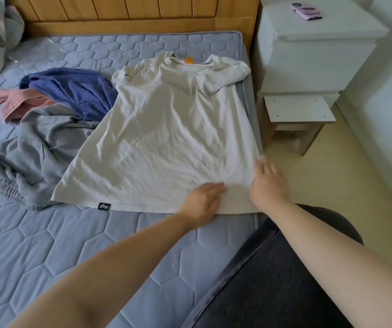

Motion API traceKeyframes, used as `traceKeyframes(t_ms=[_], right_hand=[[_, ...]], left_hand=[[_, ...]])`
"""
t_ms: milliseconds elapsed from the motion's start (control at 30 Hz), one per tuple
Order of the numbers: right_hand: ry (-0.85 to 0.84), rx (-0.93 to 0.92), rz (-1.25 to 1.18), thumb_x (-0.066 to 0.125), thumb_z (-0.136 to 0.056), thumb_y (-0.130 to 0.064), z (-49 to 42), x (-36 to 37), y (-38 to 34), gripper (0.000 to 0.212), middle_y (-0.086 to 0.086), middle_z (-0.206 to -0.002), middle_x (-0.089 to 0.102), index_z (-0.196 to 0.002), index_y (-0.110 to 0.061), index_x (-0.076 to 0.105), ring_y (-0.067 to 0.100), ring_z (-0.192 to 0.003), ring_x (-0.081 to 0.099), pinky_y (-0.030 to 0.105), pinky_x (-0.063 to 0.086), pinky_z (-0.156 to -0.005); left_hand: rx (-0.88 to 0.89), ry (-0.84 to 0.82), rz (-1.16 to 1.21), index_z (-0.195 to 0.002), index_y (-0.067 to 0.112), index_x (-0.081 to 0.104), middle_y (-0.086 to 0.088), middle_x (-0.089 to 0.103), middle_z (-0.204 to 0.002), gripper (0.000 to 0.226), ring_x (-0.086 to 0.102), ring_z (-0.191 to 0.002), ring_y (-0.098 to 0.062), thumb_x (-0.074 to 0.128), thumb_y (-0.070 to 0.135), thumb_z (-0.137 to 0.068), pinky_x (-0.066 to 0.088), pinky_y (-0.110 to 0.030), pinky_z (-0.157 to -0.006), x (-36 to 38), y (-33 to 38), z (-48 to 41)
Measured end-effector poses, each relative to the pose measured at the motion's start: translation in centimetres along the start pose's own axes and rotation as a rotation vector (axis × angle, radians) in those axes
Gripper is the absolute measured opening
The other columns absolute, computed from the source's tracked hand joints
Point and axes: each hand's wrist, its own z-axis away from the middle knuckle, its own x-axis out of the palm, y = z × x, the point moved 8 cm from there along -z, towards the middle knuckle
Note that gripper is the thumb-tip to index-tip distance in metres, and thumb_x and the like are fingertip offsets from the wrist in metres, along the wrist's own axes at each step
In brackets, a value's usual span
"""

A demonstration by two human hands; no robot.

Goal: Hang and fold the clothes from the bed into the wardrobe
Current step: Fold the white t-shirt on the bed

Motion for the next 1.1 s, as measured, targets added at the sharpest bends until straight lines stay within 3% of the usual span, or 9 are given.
traceKeyframes(t_ms=[67,133,233,333,567,833,933,1033,1100], right_hand=[[-0.082,-0.129,0.012,0.024,-0.101,-0.026,0.1,1.3,-1.4,0.058,0.006,-0.161,-0.007,-0.153,-0.019,0.000,0.025,-0.148,-0.005,0.050,-0.002,-0.118],[-0.251,0.094,0.052,0.014,-0.102,-0.035,0.0,3.0,0.9,0.056,0.006,-0.161,-0.003,-0.153,-0.016,0.001,0.026,-0.148,-0.004,0.054,-0.004,-0.117],[-0.059,0.237,0.050,0.018,-0.101,-0.034,-1.6,0.9,2.6,0.058,0.010,-0.161,-0.001,-0.152,-0.011,0.002,0.028,-0.148,-0.001,0.055,-0.001,-0.116],[0.075,0.032,-0.018,0.024,-0.101,-0.026,-4.6,-0.5,-0.5,0.058,0.011,-0.160,-0.006,-0.152,-0.012,0.000,0.028,-0.147,-0.006,0.049,-0.004,-0.117],[-0.051,-0.425,-0.056,0.023,-0.102,-0.040,-11.1,1.4,-9.4,0.058,0.000,-0.161,-0.007,-0.153,-0.022,0.002,0.020,-0.147,-0.011,0.046,-0.006,-0.116],[0.017,0.104,0.051,0.013,-0.100,-0.040,-19.1,0.8,-1.9,0.062,0.006,-0.160,-0.012,-0.152,-0.010,-0.004,0.019,-0.147,-0.013,0.049,-0.008,-0.115],[0.167,-0.132,-0.015,0.018,-0.101,-0.035,-21.5,-1.4,-5.9,0.060,0.005,-0.159,-0.016,-0.152,-0.015,-0.006,0.022,-0.146,-0.018,0.046,-0.010,-0.115],[0.093,-0.495,-0.019,0.021,-0.102,-0.035,-23.4,-1.3,-11.5,0.057,-0.004,-0.159,-0.017,-0.153,-0.027,-0.003,0.016,-0.145,-0.018,0.040,-0.014,-0.114],[0.003,-0.581,0.056,0.017,-0.102,-0.041,-25.4,-0.2,-12.2,0.055,-0.007,-0.159,-0.014,-0.152,-0.031,-0.003,0.012,-0.146,-0.015,0.041,-0.012,-0.115]], left_hand=[[-0.178,-0.068,-0.178,-0.145,0.019,0.037,-0.007,0.024,-0.157,0.046,0.017,-0.145,-0.026,0.033,0.026,-0.100,0.015,-0.043,-0.117,0.4,-2.0,-1.0],[-0.207,-0.197,-0.300,-0.149,0.023,0.028,-0.003,0.011,-0.160,0.048,0.003,-0.147,-0.022,0.030,0.030,-0.101,0.004,-0.042,-0.117,1.5,-3.3,-1.6],[-0.213,-0.095,-0.297,-0.147,0.022,0.033,-0.002,0.016,-0.159,0.048,0.007,-0.147,-0.021,0.034,0.025,-0.099,0.004,-0.039,-0.117,-0.2,-4.9,-3.6],[-0.341,-0.007,-0.326,-0.150,0.022,0.024,-0.003,0.009,-0.160,0.053,0.001,-0.147,-0.022,0.033,0.022,-0.098,0.003,-0.043,-0.118,-3.0,-7.9,-6.8],[-0.521,-0.059,-0.421,-0.152,0.030,0.008,-0.001,-0.005,-0.161,0.054,-0.014,-0.146,-0.023,0.019,0.039,-0.100,-0.005,-0.048,-0.117,-5.5,-15.1,-14.0],[-0.684,0.044,-0.441,-0.152,0.032,0.003,0.002,-0.005,-0.161,0.061,-0.008,-0.147,-0.019,0.016,0.052,-0.096,-0.005,-0.047,-0.116,-5.2,-22.1,-14.5],[-0.644,0.063,-0.496,-0.152,0.029,0.005,-0.002,-0.002,-0.161,0.063,-0.006,-0.147,-0.023,0.015,0.049,-0.094,-0.003,-0.048,-0.116,-4.9,-22.2,-14.9],[-0.620,0.069,-0.517,-0.153,0.027,0.005,-0.005,-0.001,-0.161,0.065,-0.006,-0.147,-0.024,0.012,0.048,-0.092,-0.004,-0.049,-0.115,-4.9,-22.6,-15.2],[-0.615,0.074,-0.523,-0.152,0.028,0.004,-0.005,-0.001,-0.161,0.065,-0.006,-0.147,-0.024,0.011,0.049,-0.091,-0.004,-0.049,-0.115,-4.8,-22.7,-15.1]])
